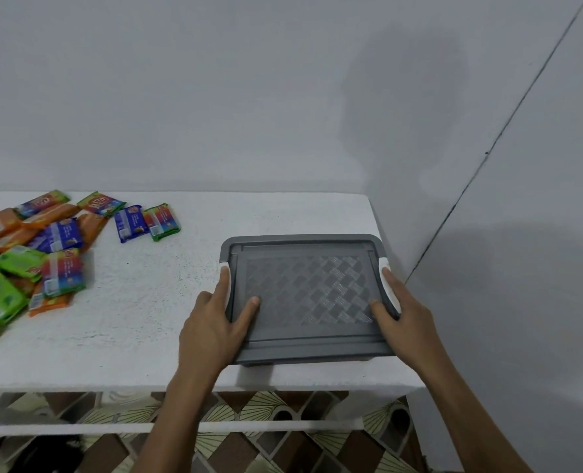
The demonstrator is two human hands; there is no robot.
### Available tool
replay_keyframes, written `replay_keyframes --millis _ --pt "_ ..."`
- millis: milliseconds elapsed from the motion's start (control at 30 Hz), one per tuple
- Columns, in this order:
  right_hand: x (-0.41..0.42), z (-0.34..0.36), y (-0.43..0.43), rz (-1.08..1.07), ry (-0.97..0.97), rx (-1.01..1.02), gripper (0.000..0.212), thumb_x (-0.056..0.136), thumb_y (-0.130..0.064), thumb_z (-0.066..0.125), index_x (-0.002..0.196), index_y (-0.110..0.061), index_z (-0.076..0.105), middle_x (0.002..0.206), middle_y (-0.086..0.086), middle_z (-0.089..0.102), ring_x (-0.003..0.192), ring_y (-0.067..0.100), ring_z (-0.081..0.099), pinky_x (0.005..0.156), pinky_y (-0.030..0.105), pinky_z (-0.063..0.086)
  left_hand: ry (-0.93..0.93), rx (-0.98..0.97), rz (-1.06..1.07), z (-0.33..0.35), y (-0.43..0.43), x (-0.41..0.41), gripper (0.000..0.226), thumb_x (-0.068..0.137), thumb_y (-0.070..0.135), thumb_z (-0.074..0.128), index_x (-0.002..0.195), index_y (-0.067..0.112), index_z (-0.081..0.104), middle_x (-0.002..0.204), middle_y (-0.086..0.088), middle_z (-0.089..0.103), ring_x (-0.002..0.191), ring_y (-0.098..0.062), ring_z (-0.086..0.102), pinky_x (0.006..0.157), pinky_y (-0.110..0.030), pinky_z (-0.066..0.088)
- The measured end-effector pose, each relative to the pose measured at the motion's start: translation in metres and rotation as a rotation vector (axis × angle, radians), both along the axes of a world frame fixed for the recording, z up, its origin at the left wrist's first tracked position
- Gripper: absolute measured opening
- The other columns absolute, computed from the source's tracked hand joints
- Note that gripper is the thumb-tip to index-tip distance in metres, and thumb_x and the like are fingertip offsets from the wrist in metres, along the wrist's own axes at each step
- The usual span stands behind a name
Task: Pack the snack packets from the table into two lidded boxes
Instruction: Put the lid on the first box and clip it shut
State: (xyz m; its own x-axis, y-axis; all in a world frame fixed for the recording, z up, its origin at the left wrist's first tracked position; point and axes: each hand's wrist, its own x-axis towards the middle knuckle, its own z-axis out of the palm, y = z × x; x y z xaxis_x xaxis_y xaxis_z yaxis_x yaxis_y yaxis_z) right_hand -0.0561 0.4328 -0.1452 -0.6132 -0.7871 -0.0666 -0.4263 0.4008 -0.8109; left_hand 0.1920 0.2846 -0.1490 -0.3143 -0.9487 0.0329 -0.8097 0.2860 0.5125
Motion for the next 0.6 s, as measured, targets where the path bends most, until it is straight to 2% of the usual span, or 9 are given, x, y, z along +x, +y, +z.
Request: replay_keyframes --millis 100,233,267,333,400,500,567,600 --pt "-0.001 -0.003 -0.002 -0.008 0.049 -0.019 0.061 0.096 -0.03 0.054 0.151 -0.033 0.027 0.148 0.0 0.045 0.13 0.02 0.048 0.111 0.039 0.039 0.206 -0.005 0.093 -0.007 0.001 -0.002 0.068 0.088 0.061 0.048 0.148 0.031 0.035 0.11 -0.008 0.063 0.088 -0.02 0.059 0.076 -0.035 0.052" --pt "-0.005 -0.006 -0.015 -0.045 0.083 -0.063 0.059 0.096 -0.029 0.055 0.15 -0.028 0.033 0.145 0.002 0.048 0.128 0.02 0.051 0.11 0.04 0.041 0.311 -0.021 0.133 -0.001 -0.014 -0.011 0.05 0.092 0.047 0.053 0.138 0.027 0.052 0.115 -0.01 0.068 0.085 -0.017 0.061 0.078 -0.032 0.051" --pt "-0.008 -0.006 -0.02 -0.063 0.088 -0.078 0.057 0.095 -0.028 0.056 0.149 -0.026 0.035 0.143 0.001 0.05 0.123 0.017 0.054 0.108 0.036 0.043 0.324 -0.028 0.133 0.001 -0.02 -0.016 0.047 0.093 0.045 0.053 0.136 0.026 0.054 0.113 -0.011 0.069 0.082 -0.018 0.062 0.075 -0.031 0.05" --pt "-0.018 -0.006 -0.037 -0.101 0.11 -0.088 0.055 0.095 -0.028 0.057 0.147 -0.026 0.04 0.133 0.004 0.06 0.101 0.013 0.06 0.096 0.026 0.046 0.328 -0.032 0.138 0.003 -0.036 -0.03 0.045 0.094 0.042 0.052 0.135 0.026 0.055 0.112 -0.01 0.069 0.08 -0.02 0.064 0.075 -0.031 0.052" --pt "-0.032 -0.002 -0.058 -0.119 0.116 -0.073 0.054 0.095 -0.029 0.056 0.147 -0.027 0.04 0.126 0.006 0.064 0.089 0.014 0.058 0.09 0.025 0.046 0.335 -0.015 0.152 0.003 -0.059 -0.046 0.044 0.094 0.042 0.05 0.136 0.026 0.055 0.119 -0.01 0.067 0.085 -0.024 0.067 0.082 -0.034 0.055" --pt "-0.056 0.003 -0.094 -0.13 0.084 -0.044 0.054 0.095 -0.031 0.055 0.147 -0.029 0.038 0.129 0.005 0.06 0.101 0.021 0.06 0.091 0.022 0.042 0.323 0.006 0.145 0.0 -0.098 -0.072 0.046 0.094 0.043 0.048 0.137 0.026 0.054 0.123 -0.009 0.066 0.092 -0.028 0.068 0.085 -0.042 0.057" --pt "-0.073 0.004 -0.12 -0.128 0.1 -0.029 0.054 0.095 -0.032 0.054 0.147 -0.028 0.039 0.136 0.005 0.057 0.114 0.024 0.058 0.096 0.025 0.041 0.308 0.013 0.133 0.002 -0.124 -0.092 0.047 0.094 0.043 0.047 0.137 0.026 0.053 0.125 -0.009 0.066 0.096 -0.027 0.067 0.088 -0.043 0.056" --pt "-0.082 0.004 -0.133 -0.123 0.116 -0.015 0.054 0.095 -0.033 0.054 0.147 -0.027 0.039 0.135 0.007 0.058 0.113 0.025 0.058 0.097 0.028 0.042 0.301 0.015 0.127 0.004 -0.136 -0.101 0.047 0.094 0.042 0.047 0.137 0.025 0.053 0.127 -0.009 0.065 0.099 -0.027 0.067 0.091 -0.043 0.055"
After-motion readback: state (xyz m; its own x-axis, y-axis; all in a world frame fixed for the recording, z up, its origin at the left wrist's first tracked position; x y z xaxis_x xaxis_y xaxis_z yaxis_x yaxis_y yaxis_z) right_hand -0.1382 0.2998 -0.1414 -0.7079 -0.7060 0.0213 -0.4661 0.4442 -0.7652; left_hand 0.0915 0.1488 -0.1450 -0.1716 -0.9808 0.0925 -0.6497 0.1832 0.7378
